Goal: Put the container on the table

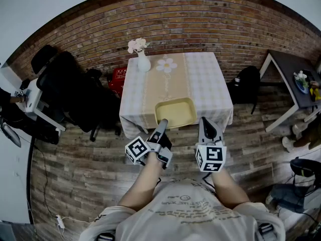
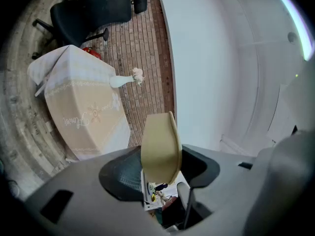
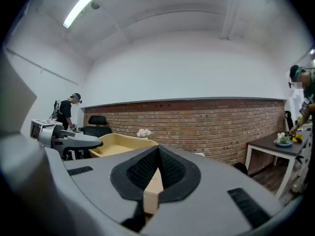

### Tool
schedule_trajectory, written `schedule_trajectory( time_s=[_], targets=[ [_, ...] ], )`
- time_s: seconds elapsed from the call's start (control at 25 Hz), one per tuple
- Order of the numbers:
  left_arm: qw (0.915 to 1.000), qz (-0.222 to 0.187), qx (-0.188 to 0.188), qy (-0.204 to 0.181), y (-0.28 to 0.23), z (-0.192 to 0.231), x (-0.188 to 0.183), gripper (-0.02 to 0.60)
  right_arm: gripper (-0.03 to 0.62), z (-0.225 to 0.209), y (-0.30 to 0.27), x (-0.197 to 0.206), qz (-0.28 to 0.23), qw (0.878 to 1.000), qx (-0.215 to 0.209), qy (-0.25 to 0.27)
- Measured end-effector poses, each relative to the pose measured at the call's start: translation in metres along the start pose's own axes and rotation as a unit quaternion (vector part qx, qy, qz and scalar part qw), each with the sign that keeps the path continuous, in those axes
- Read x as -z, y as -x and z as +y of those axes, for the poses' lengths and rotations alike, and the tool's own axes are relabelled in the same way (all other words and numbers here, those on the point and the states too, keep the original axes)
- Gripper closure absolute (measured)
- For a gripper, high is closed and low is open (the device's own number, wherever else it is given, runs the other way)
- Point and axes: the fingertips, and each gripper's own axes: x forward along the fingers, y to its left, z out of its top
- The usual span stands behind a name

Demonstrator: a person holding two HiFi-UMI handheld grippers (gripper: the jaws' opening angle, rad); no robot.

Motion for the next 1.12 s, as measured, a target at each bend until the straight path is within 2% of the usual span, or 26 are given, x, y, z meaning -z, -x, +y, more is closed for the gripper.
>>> schedule_trajectory(
  time_s=[0.36,0.56,0.76,0.92,1.12],
  targets=[
    [0.9998,0.005,-0.02,-0.002,-0.004,0.018,0.015,0.357,0.592,-0.016,0.005,0.01,0.007,1.0,0.001,0.001],
    [0.9999,0.009,-0.007,0.009,-0.015,0.015,0.031,0.357,0.592,-0.031,0.009,0.015,0.008,1.0,0.0,-0.011],
    [0.9995,0.014,-0.029,0.0,-0.027,0.021,0.046,0.357,0.592,-0.05,0.012,0.017,0.006,1.0,-0.005,-0.023],
    [0.9997,0.011,-0.018,0.009,-0.038,0.019,0.058,0.357,0.592,-0.06,0.016,0.021,0.009,0.999,-0.027,-0.046],
    [0.9997,0.013,-0.017,0.011,-0.047,0.023,0.069,0.357,0.592,-0.075,0.021,0.023,0.005,0.998,-0.028,-0.055]
  ],
)
